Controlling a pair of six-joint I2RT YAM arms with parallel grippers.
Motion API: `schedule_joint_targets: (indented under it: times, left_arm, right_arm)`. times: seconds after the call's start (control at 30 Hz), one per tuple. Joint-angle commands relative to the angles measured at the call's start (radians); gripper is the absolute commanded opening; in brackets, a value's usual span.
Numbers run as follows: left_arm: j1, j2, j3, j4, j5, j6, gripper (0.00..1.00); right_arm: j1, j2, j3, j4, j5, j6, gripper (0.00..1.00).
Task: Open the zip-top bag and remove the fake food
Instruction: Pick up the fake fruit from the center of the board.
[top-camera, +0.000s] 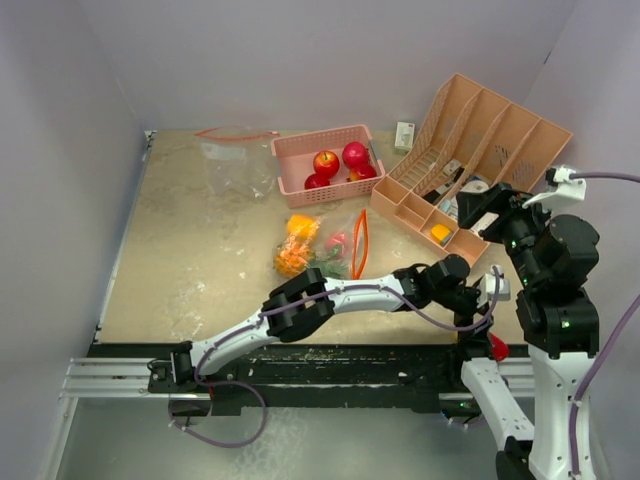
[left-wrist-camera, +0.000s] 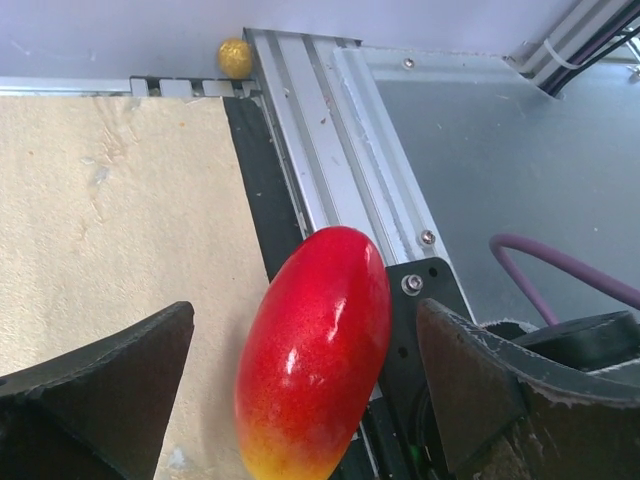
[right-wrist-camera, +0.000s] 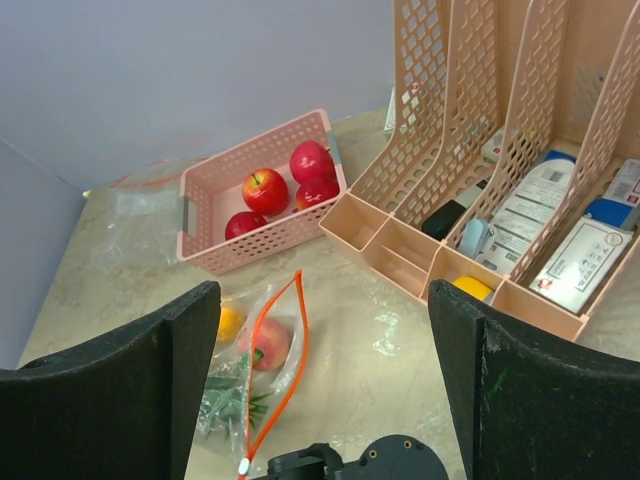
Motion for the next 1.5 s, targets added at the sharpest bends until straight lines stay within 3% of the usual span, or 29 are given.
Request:
schedule_joint_targets:
  times: [0.0,0.23,0.43,0.8,1.17,1.47]
  left_arm:
    - [-0.015,0.038,0.055,0.019,0.016,0.01,0.96]
    - [-0.019,0.073,0.094,0.021,0.04,-0.013,0.96]
    - [-0.021,0.085,0.102,0.028,0.048,-0.027,0.9]
    - [-0.02,0.077,0.076,0.033,0.06,-0.037,0.57]
    - [0.032,-0.168,-0.31,0.209,0.019,-0.013,0.46]
    - [0.132,-0.372,-0.504,0.272,0.022,-0.04,0.42]
  right_arm:
    - [-0.004,-0.013,0.051,0.004,0.02,-0.028,0.86]
    - [-0.004,-0.012,0.048,-0.006,0.026,-0.041,0.86]
    - [-0.004,-0.015,0.041,-0.01,0.034,-0.057,0.87]
    - [-0.004,-0.026,0.021,-0.007,0.057,-0.07,0.87]
    - [-0.004,-0.049,0.036,-0.002,0.147,-0.074,0.84]
    - [-0.004,-0.039,0.028,0.006,0.183,-0.081,0.84]
